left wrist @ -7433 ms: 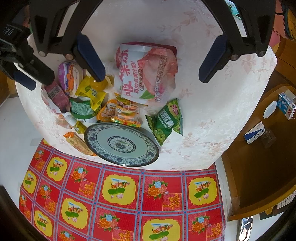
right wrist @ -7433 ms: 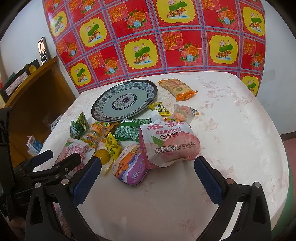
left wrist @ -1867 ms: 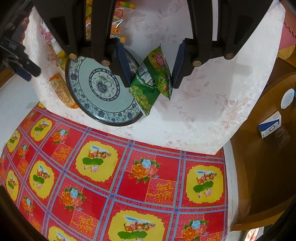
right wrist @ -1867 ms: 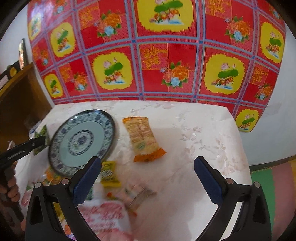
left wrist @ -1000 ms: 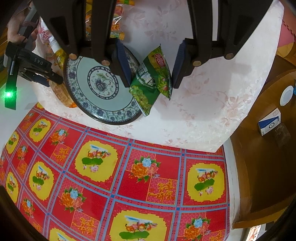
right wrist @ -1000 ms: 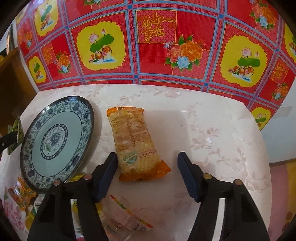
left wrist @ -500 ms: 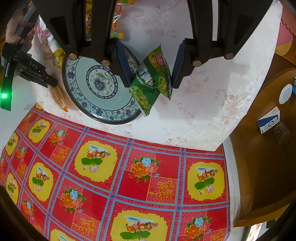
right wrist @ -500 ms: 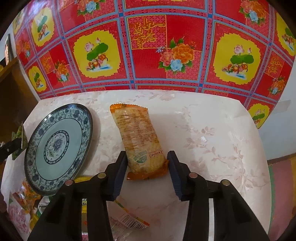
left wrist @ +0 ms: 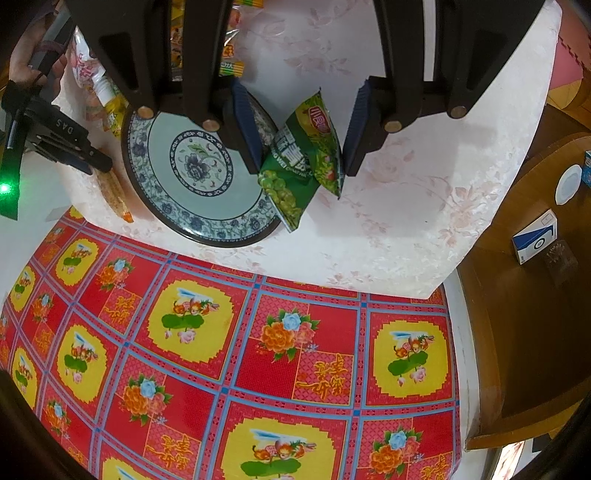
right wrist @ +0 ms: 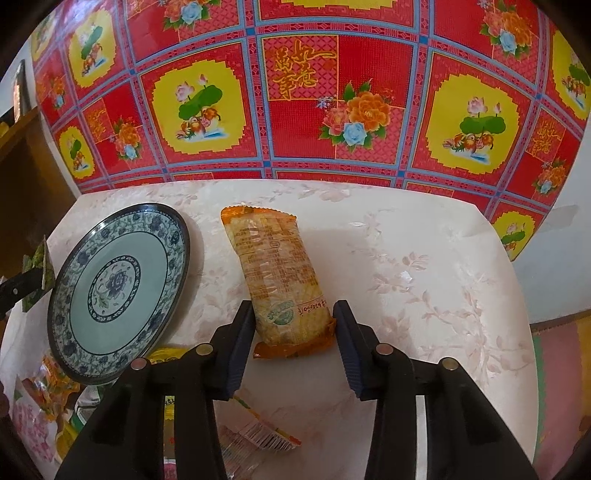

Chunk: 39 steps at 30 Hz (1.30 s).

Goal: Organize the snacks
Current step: 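Carry the green bag and biscuit pack over the blue-and-white plate with both grippers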

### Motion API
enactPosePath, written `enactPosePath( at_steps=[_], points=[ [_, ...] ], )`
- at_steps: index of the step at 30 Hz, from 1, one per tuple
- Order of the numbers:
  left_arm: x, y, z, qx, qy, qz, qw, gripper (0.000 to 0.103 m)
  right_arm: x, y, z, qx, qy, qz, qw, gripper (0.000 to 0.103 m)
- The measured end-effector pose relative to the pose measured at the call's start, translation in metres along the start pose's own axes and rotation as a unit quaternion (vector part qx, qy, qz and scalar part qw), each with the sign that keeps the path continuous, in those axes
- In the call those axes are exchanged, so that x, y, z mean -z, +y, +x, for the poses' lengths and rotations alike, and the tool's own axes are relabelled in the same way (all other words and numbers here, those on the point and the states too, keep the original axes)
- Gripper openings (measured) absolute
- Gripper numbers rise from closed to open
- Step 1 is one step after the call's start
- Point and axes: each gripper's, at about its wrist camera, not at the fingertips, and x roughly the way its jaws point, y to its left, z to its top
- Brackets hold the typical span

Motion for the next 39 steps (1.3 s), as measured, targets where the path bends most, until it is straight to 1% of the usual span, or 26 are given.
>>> enactPosePath(
  at_steps=[13,21,26,34,39],
  points=[
    [-0.001,0.001,0.000,0.000,-0.001,0.002,1.0000,0.047,0.001,0.007,-0.013,-0.008,-0.013,-0.004,1.000,0.044],
    [-0.002,-0.001,-0.004,-0.002,-0.008,0.009,0.9999,0.047,0.000,0.011,-0.019,-0.010,-0.017,-0.005,1.000,0.044],
    [-0.004,-0.005,-0.007,-0.004,-0.015,0.016,0.9998,0.047,-0.002,0.017,-0.024,-0.018,-0.018,-0.006,1.000,0.044],
    [-0.010,-0.014,-0.006,-0.003,-0.018,0.026,0.9995,0.047,-0.008,0.035,-0.036,-0.039,-0.032,-0.020,0.999,0.044],
    [-0.018,-0.026,-0.002,0.003,-0.024,0.048,0.9986,0.047,-0.012,0.048,-0.036,-0.049,-0.034,-0.029,0.998,0.044]
  ],
)
